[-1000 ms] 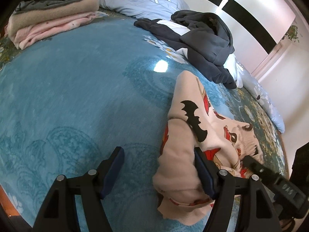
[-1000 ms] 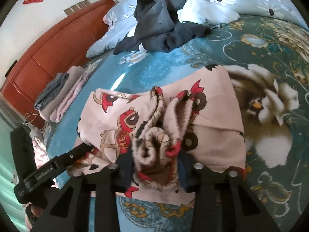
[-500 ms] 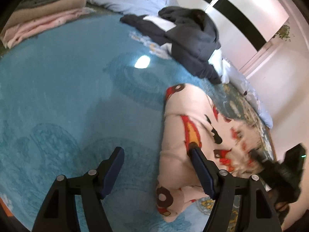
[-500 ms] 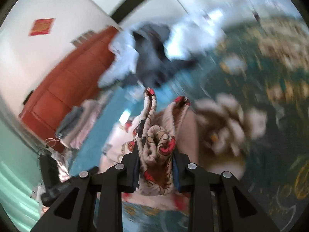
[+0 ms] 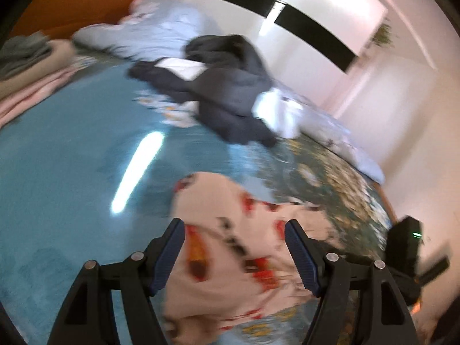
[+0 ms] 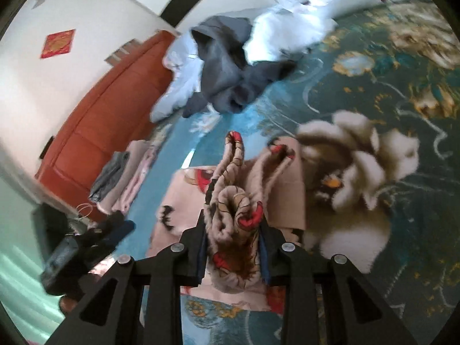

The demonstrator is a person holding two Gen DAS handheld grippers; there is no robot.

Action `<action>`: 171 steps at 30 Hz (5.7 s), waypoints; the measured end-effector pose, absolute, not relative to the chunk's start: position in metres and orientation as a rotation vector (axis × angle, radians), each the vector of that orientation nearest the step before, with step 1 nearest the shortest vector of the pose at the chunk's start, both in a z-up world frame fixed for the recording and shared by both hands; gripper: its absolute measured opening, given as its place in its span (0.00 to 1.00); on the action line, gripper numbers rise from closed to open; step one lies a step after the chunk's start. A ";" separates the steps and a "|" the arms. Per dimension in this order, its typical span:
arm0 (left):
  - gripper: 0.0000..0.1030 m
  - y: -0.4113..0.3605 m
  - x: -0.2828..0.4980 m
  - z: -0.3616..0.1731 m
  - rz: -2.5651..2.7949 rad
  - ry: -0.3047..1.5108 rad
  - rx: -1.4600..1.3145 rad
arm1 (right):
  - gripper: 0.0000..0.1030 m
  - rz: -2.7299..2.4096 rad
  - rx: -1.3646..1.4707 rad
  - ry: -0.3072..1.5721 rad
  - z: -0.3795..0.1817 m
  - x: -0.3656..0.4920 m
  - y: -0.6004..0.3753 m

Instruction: Fold clothes

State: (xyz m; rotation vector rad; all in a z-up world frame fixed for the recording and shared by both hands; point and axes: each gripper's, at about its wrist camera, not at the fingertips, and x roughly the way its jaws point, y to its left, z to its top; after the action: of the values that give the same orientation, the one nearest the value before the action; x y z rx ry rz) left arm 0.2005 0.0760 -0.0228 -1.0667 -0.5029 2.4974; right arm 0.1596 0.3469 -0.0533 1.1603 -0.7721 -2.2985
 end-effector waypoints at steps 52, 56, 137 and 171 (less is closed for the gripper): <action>0.73 0.088 0.247 -0.062 2.337 -0.298 -1.218 | 0.42 -2.270 1.230 -0.720 -0.056 0.100 0.345; 0.73 0.077 0.238 -0.050 2.338 -0.387 -1.173 | 0.42 -2.294 1.169 -0.685 -0.036 0.122 0.346; 0.36 0.027 0.175 -0.080 2.249 -0.678 -1.233 | 0.28 -2.187 1.357 -1.021 -0.059 0.130 0.330; 0.36 -0.378 0.174 0.078 2.987 -0.861 -0.357 | 0.27 -1.895 0.932 -0.169 0.167 -0.025 -0.147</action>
State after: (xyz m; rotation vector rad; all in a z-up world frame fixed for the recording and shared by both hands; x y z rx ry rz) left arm 0.1745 -0.3776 0.0779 -0.3569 -0.8609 2.9874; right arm -0.0249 -0.1475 0.1670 0.9315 -0.1693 -1.8949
